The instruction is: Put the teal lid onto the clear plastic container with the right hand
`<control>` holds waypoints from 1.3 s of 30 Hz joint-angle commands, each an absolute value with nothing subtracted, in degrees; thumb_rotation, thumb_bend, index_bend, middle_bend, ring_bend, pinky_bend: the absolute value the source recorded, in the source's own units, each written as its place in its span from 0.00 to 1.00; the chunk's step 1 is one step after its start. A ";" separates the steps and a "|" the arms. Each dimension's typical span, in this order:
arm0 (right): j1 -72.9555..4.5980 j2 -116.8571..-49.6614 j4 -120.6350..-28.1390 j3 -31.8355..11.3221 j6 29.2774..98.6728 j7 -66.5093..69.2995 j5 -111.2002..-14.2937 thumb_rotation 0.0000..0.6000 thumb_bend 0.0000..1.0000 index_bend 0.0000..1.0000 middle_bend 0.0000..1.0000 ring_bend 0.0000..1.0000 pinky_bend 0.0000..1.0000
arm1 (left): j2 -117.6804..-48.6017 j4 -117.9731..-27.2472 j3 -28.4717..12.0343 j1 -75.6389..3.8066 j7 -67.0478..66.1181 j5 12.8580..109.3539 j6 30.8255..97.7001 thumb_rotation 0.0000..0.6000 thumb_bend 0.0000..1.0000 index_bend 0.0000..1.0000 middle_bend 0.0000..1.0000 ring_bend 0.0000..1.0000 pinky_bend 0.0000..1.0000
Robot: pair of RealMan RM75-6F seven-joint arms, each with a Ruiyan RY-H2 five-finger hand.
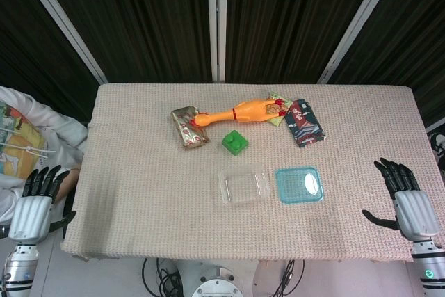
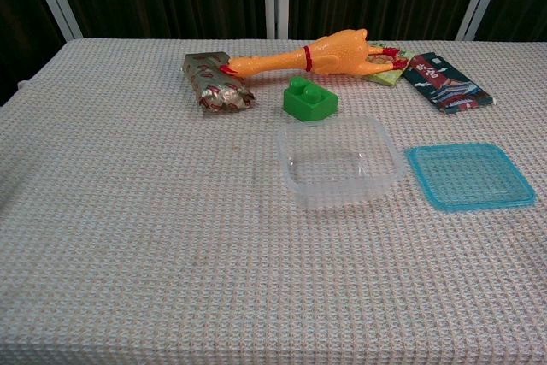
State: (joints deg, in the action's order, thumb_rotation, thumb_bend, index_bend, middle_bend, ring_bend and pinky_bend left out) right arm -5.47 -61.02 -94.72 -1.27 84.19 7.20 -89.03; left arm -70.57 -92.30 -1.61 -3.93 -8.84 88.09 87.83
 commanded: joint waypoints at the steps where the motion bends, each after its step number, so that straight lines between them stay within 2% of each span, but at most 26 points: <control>1: -6.21 -62.00 -94.16 -2.04 83.67 5.35 -88.65 1.00 0.05 0.00 0.04 0.00 0.00 | -70.41 -92.58 -1.74 -3.96 -9.22 88.08 87.95 1.00 0.14 0.14 0.07 0.00 0.00; 5: -8.19 -62.06 -94.97 -1.80 79.60 4.02 -88.38 1.00 0.05 0.00 0.04 0.00 0.00 | -70.54 -92.61 -1.74 -4.01 -9.09 88.21 87.96 1.00 0.14 0.14 0.07 0.00 0.00; 11: -15.49 -63.42 -96.17 -1.90 64.78 -0.77 -84.39 1.00 0.00 0.00 0.05 0.00 0.00 | -70.64 -92.97 -1.40 -3.80 -9.38 88.59 88.21 1.00 0.14 0.14 0.07 0.00 0.00; 15: -20.40 -66.43 -94.02 -2.68 56.54 -1.72 -81.72 1.00 0.00 0.00 0.05 0.00 0.00 | -70.60 -93.10 -1.25 -3.58 -9.32 88.28 88.12 1.00 0.14 0.14 0.07 0.00 0.00; 21: -25.82 -70.76 -89.46 -4.14 48.34 -2.80 -77.20 1.00 0.02 0.00 0.06 0.00 0.00 | -70.41 -93.70 -1.54 -3.92 -10.02 87.30 87.11 1.00 0.14 0.14 0.07 0.00 0.00; 29: -29.48 -74.55 -85.47 -4.21 43.93 -4.68 -74.39 1.00 0.04 0.00 0.10 0.00 0.00 | -70.46 -93.93 -1.71 -4.22 -10.54 87.06 86.70 1.00 0.14 0.13 0.07 0.00 0.00; 39: -30.47 -76.51 -83.47 -3.66 44.46 -4.75 -73.77 1.00 0.04 0.00 0.12 0.00 0.00 | -70.57 -93.59 -1.67 -4.07 -10.24 86.97 86.89 1.00 0.14 0.13 0.07 0.00 0.00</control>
State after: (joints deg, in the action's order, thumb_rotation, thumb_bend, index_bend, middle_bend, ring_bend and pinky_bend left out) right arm -30.44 -76.47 -83.51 -3.69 44.41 -4.73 -73.79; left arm -70.57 -93.59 -1.68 -4.06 -10.25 86.97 86.89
